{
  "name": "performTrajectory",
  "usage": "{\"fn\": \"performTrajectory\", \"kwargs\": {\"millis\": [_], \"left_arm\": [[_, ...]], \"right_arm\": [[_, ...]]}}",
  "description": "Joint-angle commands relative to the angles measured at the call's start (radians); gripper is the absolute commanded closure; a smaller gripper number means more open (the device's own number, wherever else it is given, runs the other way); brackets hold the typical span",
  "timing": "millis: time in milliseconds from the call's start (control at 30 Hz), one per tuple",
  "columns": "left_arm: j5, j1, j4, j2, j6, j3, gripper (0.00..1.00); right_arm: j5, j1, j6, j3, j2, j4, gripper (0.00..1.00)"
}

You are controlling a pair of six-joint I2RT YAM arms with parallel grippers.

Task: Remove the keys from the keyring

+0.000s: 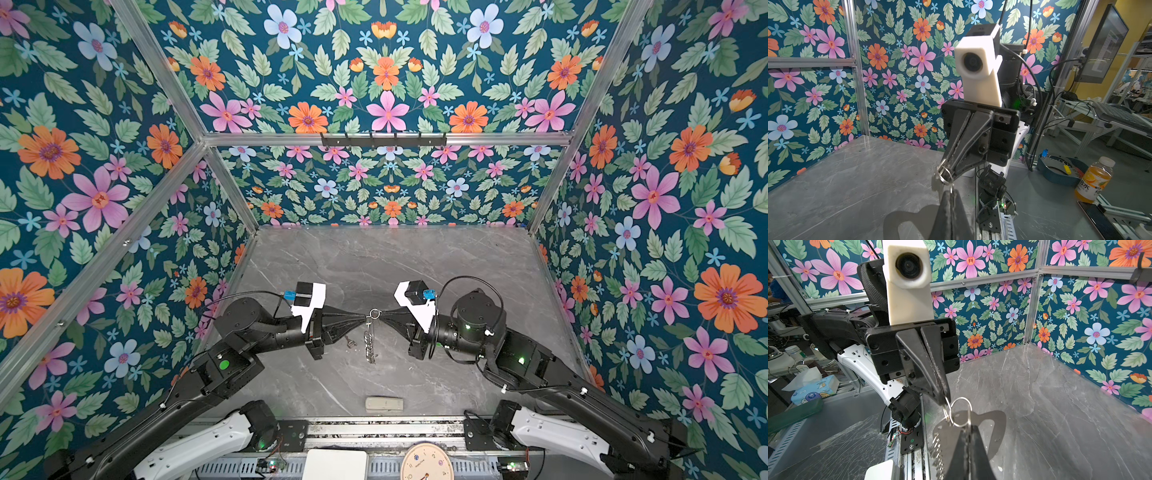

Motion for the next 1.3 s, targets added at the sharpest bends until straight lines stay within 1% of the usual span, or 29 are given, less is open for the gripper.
{"fn": "performTrajectory", "kwargs": {"millis": [0,200,367,833,1100,1267], "left_arm": [[0.077,0.001,0.004,0.001,0.015,0.009,1.0],[0.164,0.001,-0.002,0.018,0.019,0.018,1.0],[0.212,0.001,-0.001,0.028,0.026,0.024,1.0],[0.215,0.001,-0.002,0.012,0.026,0.024,1.0],[0.22,0.001,0.067,-0.002,-0.009,0.004,1.0],[0.205,0.002,0.089,-0.017,-0.018,-0.006,1.0]], "right_arm": [[0.015,0.0,-0.012,0.006,-0.002,0.009,1.0],[0.008,-0.001,-0.012,0.015,-0.002,-0.004,1.0],[0.004,0.0,-0.01,0.02,-0.002,-0.022,1.0],[0.037,0.0,-0.005,0.005,-0.032,-0.035,1.0],[0.038,0.001,0.004,-0.004,-0.031,-0.038,1.0],[0.025,-0.001,0.009,-0.005,-0.025,-0.046,1.0]]}}
